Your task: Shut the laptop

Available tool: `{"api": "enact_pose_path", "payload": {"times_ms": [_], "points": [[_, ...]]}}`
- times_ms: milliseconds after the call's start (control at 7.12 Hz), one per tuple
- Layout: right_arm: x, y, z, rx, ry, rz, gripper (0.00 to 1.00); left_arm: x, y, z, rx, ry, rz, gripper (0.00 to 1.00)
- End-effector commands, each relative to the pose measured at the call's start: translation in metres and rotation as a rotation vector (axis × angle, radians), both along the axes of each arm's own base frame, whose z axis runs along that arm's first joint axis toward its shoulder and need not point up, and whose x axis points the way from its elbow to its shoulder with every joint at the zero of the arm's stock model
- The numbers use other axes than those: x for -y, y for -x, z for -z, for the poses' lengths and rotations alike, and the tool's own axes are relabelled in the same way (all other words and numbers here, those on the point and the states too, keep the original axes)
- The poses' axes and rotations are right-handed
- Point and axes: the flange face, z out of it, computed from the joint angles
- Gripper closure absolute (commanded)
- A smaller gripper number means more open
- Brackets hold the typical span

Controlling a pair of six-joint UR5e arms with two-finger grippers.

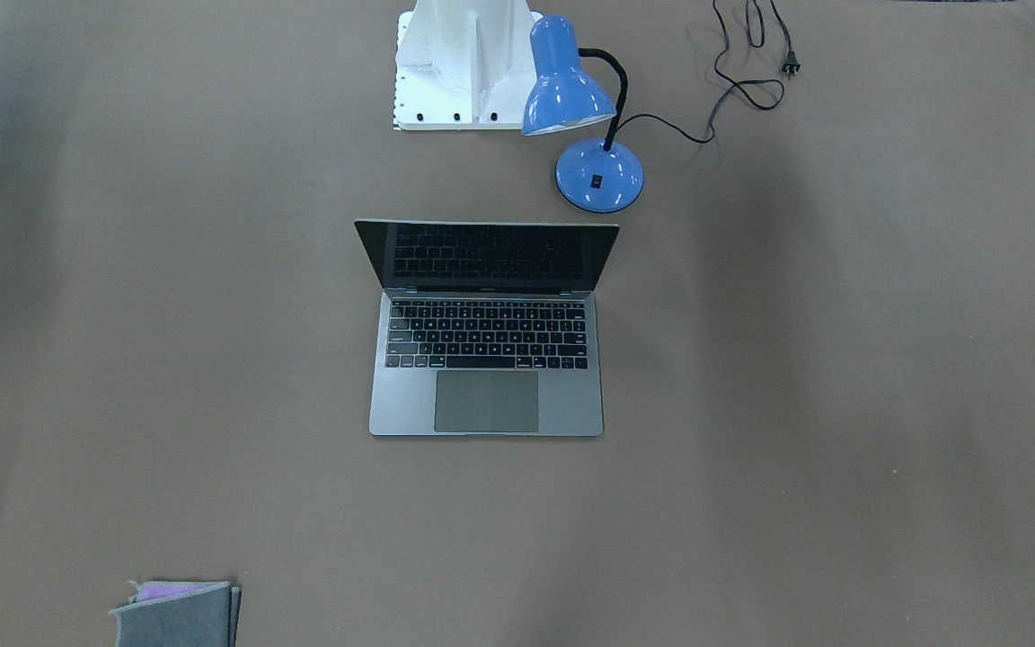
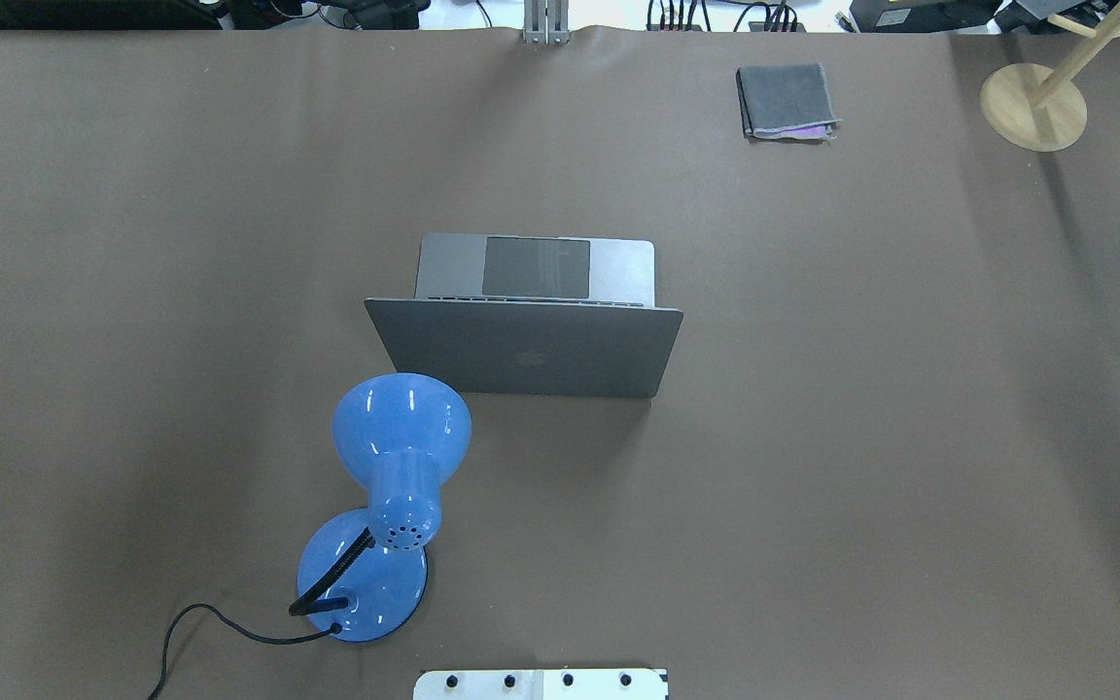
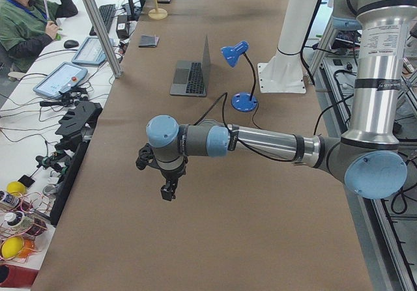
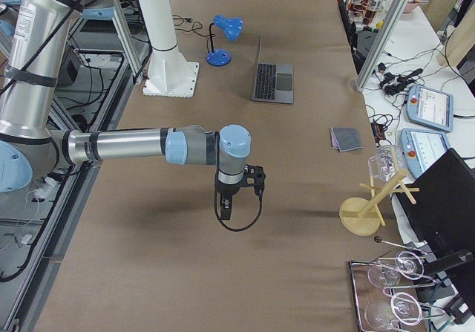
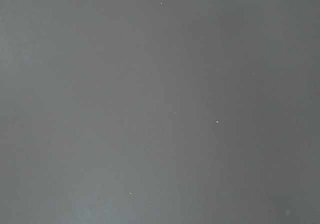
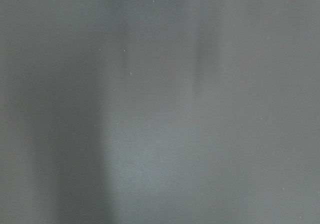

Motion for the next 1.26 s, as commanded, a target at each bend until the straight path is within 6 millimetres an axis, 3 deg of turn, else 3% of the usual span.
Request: {"api": "enact_pose_path", "payload": {"times_ms": [0,421,561,702,842,982,1123], "points": [[0.000,0.000,0.000,0.000,0.000,0.000,0.00,0.000,0.000,0.006,0.001,-0.026,-0.001,0.01],[0.002,0.000,0.002,0.003,-0.023,0.002,0.00,0.002,0.000,0.017,0.000,-0.051,0.000,0.01],[0.008,0.001,0.009,0.009,-0.061,-0.001,0.00,0.024,-0.002,0.047,-0.004,-0.105,0.003,0.01],[0.014,0.002,0.015,0.020,-0.149,-0.005,0.00,0.026,-0.001,0.073,-0.004,-0.162,0.004,0.01],[0.020,0.003,0.025,0.032,-0.240,-0.009,0.00,0.043,-0.002,0.100,-0.005,-0.249,0.003,0.01],[0.026,0.003,0.042,0.049,-0.342,-0.013,0.00,0.062,-0.003,0.116,-0.015,-0.364,0.003,0.01],[0.035,0.005,0.050,0.055,-0.376,-0.029,0.00,0.059,-0.004,0.121,-0.035,-0.411,-0.006,0.01]]}}
